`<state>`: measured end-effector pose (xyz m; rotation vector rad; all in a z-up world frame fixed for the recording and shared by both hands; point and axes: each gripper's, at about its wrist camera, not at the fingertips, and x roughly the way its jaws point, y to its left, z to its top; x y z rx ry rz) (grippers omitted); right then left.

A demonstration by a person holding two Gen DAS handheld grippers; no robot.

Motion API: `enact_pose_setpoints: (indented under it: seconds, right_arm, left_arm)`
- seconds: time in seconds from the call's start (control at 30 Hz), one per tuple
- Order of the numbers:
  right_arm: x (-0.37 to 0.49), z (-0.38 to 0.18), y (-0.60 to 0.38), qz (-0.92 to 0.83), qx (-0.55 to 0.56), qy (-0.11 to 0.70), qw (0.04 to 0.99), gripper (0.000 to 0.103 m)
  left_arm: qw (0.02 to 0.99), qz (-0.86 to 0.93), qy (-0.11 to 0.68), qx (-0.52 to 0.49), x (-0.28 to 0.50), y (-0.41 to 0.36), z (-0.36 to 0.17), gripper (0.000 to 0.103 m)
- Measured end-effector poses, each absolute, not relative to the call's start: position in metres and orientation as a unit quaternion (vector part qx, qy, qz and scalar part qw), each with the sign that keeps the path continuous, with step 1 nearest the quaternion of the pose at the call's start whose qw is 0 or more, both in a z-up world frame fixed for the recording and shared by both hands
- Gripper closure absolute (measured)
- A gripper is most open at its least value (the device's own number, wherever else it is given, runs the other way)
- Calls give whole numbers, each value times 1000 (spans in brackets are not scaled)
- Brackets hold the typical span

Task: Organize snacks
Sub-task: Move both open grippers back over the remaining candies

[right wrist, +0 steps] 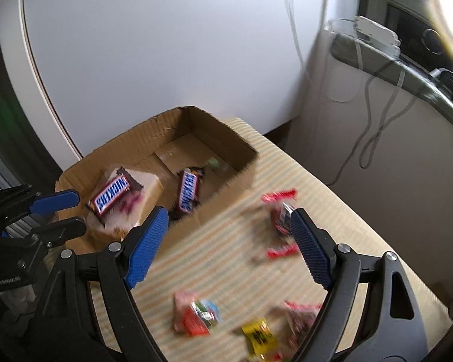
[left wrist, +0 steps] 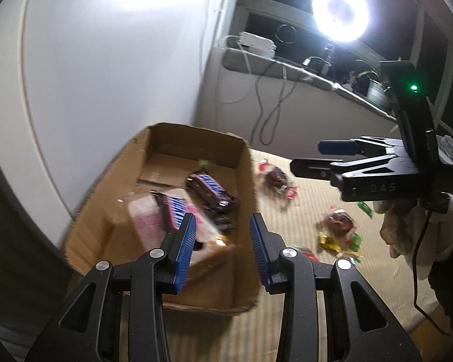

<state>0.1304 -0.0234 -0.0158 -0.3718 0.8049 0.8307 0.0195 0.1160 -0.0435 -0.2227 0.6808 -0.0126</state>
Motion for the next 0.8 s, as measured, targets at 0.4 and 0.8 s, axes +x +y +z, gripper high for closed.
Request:
enact_pose_setpoints:
  seconds: [0.4, 0.8]
  right_arm:
    - [88, -26, -129, 355, -139, 394, 836, 18]
    - [58, -75, -151, 372, -139, 440, 805, 38]
  left_arm:
    - [928, -81, 352, -89, 23, 54, -54, 68]
    - [911, -106, 394, -57, 43, 12, -86, 68]
